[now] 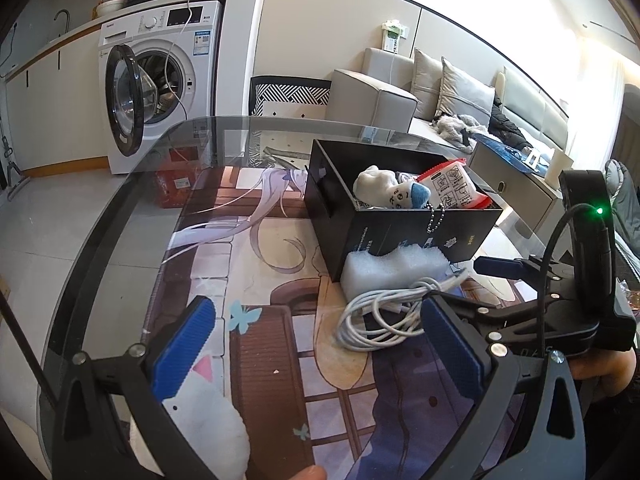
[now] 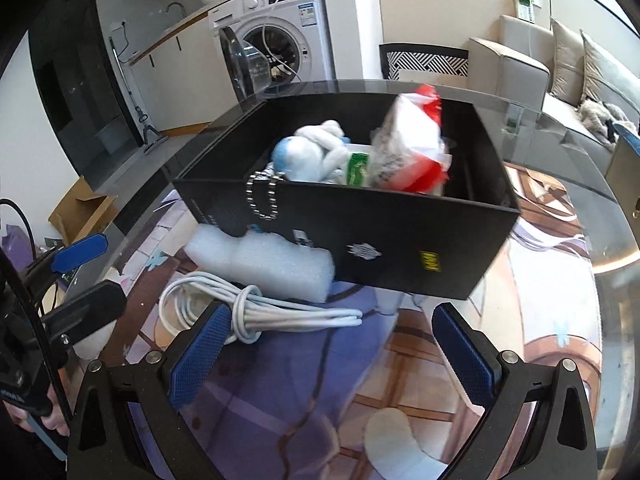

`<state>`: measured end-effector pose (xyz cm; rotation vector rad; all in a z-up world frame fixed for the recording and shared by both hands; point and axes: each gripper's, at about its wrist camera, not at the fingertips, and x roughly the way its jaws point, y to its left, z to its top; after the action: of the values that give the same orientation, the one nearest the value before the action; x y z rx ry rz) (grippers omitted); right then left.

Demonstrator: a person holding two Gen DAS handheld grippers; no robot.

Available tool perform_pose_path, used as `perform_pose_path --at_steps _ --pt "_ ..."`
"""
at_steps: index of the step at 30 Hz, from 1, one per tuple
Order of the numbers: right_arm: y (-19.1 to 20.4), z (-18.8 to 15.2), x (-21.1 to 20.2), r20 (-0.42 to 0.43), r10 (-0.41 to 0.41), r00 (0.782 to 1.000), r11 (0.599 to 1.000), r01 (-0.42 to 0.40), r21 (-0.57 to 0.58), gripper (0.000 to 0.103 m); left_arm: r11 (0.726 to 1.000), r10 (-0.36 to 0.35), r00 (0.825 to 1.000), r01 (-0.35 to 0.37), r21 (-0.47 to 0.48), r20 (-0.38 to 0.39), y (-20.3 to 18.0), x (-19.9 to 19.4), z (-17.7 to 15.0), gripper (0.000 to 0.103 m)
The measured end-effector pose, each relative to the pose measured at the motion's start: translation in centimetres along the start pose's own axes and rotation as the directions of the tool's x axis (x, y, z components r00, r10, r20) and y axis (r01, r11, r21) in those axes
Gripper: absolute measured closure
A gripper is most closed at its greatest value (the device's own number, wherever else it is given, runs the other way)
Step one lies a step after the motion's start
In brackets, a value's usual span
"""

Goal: Organize soft objects
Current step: 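Move the open right tool down to the coiled white cable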

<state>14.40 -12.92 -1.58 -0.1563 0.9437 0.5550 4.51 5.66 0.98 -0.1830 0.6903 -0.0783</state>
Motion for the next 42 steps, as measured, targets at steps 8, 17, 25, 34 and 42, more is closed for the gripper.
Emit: perform_pose_path --at_steps 8,17,25,34,42 --pt "-2.6 -1.7 -0.6 -0.027 -0.059 0.998 0.998 0.060 0.035 0.001 1.000 -0.005 1.000 0.005 -0.001 -0.010 -0.1 0.3 0.0 0.000" --pt "-4.9 -2.4 -1.8 -0.019 -0.132 0.991 0.990 0.133 0.044 0.001 1.000 -0.014 0.999 0.014 0.013 -0.029 -0.6 0.8 -0.2 0.000" --pt "-7.0 -3.3 -2.9 -0.039 -0.158 0.987 0.986 0.160 0.051 0.001 1.000 -0.027 0.998 0.028 0.012 -0.055 -0.8 1.5 -0.4 0.000" --pt "-9.1 -4.7 -5.9 0.002 -0.158 0.987 0.977 0.156 0.144 0.001 0.999 -0.040 0.996 0.042 0.017 -0.074 -1.7 2.2 -0.5 0.000" --pt "-6.1 -3.9 -7.4 0.059 -0.071 0.996 0.989 0.062 0.133 0.001 0.999 -0.045 0.996 0.047 0.027 -0.076 -2.3 2.2 -0.5 0.000"
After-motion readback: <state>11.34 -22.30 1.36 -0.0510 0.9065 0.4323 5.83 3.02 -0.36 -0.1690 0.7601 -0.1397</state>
